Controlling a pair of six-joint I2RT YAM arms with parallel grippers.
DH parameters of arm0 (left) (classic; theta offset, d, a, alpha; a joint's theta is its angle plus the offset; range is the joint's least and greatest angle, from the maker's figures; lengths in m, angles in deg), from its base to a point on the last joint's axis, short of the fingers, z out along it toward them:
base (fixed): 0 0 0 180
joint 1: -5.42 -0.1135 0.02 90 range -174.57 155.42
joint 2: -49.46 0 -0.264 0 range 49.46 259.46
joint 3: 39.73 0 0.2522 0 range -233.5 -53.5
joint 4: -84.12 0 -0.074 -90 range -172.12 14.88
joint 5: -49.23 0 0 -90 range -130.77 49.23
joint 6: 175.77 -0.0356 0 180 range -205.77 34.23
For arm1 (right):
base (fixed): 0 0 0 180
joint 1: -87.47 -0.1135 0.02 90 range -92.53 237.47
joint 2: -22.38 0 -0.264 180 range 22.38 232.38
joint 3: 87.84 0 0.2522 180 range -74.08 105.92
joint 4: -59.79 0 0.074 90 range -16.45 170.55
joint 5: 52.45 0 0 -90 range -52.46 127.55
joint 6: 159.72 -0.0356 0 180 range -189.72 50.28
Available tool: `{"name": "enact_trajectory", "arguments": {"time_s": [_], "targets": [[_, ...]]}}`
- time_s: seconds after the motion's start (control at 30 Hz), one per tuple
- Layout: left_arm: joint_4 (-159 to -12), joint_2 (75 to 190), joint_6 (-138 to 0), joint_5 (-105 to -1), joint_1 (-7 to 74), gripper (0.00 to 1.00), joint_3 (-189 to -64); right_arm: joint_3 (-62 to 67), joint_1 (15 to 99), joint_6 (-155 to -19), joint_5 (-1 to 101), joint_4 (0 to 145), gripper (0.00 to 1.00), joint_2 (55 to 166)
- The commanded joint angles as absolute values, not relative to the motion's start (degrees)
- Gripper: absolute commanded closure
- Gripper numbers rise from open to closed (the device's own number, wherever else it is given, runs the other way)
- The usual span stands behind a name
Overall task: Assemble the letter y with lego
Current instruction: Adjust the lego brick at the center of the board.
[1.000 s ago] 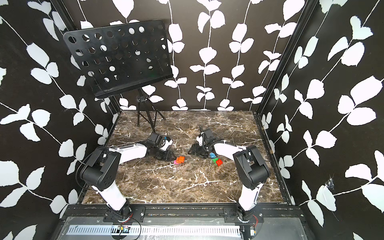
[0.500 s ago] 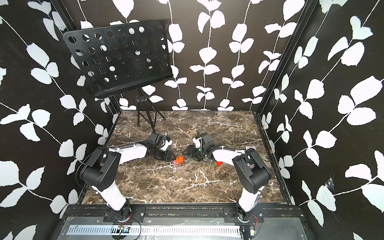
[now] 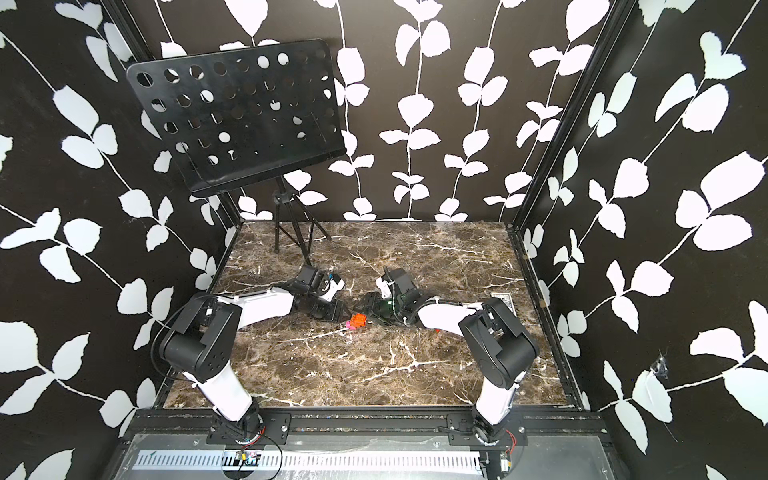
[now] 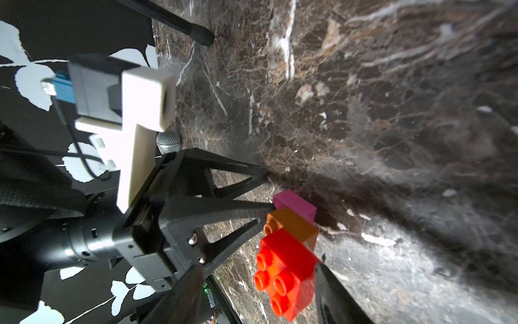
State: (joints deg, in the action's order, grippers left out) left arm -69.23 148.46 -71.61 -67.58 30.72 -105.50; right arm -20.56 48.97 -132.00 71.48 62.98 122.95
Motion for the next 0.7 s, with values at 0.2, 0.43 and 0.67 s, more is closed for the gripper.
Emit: {"name": "enact_trajectory", "arguments": {"time_s": [0.2, 0.43, 0.67], "targets": [[-66.18, 149.83, -70.68, -66.00, 30.56, 0.48, -102.89, -22.02, 47.79, -134.43, 69.80, 60.35, 0.38, 124.14], [-66.49, 149.69, -70.48, -66.08, 30.55, 0.48, -102.81, -23.57, 46.94, -137.20, 69.48, 56.97, 0.38, 124.32], [-66.95, 148.98, -70.32, -66.28, 30.42, 0.45, -102.72, -23.30, 46.54, -138.86, 69.97, 53.65, 0.38, 125.38]]}}
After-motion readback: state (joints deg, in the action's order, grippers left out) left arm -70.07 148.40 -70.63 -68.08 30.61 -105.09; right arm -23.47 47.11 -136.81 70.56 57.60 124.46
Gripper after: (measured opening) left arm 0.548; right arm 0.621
